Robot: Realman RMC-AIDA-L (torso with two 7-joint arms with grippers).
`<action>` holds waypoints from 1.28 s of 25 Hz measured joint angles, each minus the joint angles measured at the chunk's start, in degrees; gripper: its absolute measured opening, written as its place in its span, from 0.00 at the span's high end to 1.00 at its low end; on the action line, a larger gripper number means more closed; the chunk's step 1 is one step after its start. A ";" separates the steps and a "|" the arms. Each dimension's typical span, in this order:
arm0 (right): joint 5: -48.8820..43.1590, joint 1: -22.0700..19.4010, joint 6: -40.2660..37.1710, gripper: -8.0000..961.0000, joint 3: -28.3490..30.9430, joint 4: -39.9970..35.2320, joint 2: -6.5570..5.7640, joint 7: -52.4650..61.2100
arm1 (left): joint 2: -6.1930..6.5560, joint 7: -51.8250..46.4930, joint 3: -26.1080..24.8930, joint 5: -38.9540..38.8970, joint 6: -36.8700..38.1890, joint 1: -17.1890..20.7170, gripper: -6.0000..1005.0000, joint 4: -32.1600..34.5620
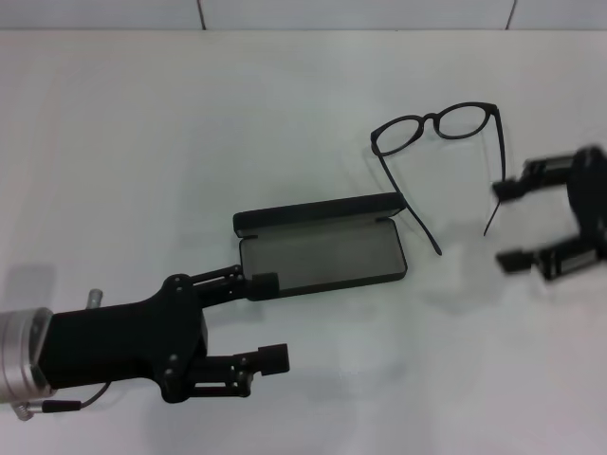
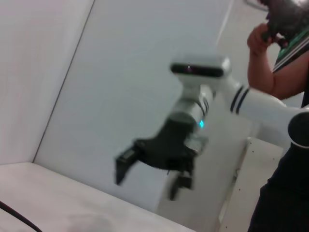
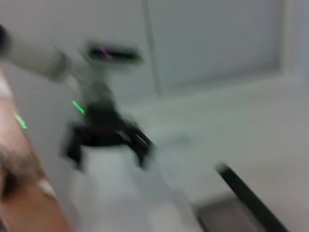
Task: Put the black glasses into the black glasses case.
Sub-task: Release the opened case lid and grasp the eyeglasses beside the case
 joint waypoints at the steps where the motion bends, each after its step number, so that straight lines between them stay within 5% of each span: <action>1: -2.67 0.89 -0.01 0.09 -0.13 -2.26 0.15 2.70 | 0.00 0.00 0.00 0.04 0.00 -0.01 0.17 -0.01; 8: -30.36 14.77 -1.19 0.09 -6.21 -14.95 3.31 17.07 | -0.26 0.01 0.00 0.09 -0.22 -0.35 0.17 0.18; 11: -38.98 20.91 -0.70 0.09 -10.40 -13.46 4.31 17.78 | -0.34 0.28 -0.01 0.54 -0.38 -1.14 0.17 -0.20; 17: -46.51 28.87 6.35 0.10 -17.19 -4.06 4.42 16.73 | -0.72 0.46 0.00 1.42 -0.64 -1.94 0.17 -0.28; 32: -40.13 29.10 34.07 0.16 -20.41 19.75 4.92 8.37 | -1.86 1.42 -0.36 1.50 -0.72 -1.87 0.17 -0.27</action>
